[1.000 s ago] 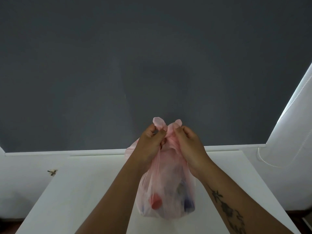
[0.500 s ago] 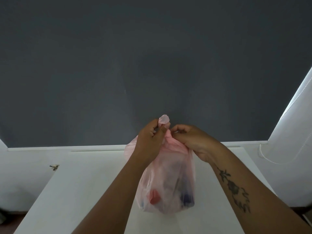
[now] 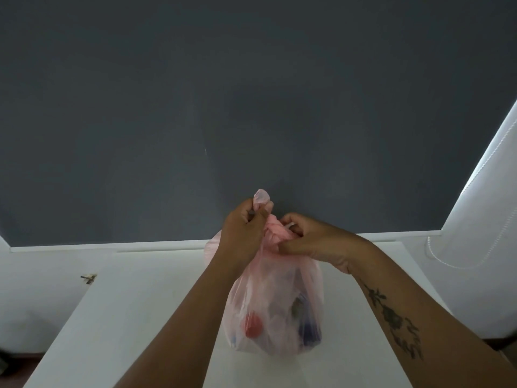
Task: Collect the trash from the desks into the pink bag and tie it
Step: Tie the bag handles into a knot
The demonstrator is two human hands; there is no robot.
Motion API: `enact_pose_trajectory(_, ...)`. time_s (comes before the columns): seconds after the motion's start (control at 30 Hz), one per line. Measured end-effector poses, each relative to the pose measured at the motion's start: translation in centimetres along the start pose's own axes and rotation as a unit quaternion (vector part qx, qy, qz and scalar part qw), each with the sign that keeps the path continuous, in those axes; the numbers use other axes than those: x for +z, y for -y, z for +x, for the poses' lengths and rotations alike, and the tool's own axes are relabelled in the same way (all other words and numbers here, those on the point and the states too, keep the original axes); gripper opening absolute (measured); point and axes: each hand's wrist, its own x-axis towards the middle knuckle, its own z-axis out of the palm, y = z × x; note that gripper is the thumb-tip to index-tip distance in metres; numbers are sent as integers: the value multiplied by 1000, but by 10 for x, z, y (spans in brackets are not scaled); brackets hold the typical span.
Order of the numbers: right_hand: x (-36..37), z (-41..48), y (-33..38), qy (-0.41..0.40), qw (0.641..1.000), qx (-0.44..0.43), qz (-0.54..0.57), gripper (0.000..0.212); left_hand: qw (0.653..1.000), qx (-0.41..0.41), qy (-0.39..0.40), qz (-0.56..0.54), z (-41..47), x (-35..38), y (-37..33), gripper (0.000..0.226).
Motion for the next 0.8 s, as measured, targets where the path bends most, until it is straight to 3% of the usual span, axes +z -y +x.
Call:
enact_pose_trajectory(0.07, 6, -2, -3, -46, 999, -28, -6, 41, 1000, -9, -6, 11, 1, -1, -1, 32)
enact_pose_trajectory(0.17, 10, -4, -4, -113, 990, -80, -27, 10, 999, -50, 11, 4, 6, -5, 0, 34)
enact_pose_trajectory(0.33, 11, -5, -11, -151, 985, -76, 37, 24, 986, -106, 105, -75, 9, -12, 0, 29)
enact_pose_trajectory(0.53, 11, -5, -12, -122, 986, -22, 113, 36, 986, -105, 104, -76, 7, -5, -1, 30)
enact_pose_trajectory(0.63, 10, -7, -12, -115, 983, -21, 144, 32, 988, -105, 83, -81, 8, -2, 2, 31)
enact_pose_trajectory(0.73, 14, -11, -13, -189, 971, -44, 142, 22, 990, -101, 41, -92, 9, 1, 1, 31)
enact_pose_trajectory(0.8, 22, -17, -14, -247, 951, -106, 153, 27, 990, -106, 16, -92, 11, 3, 1, 29)
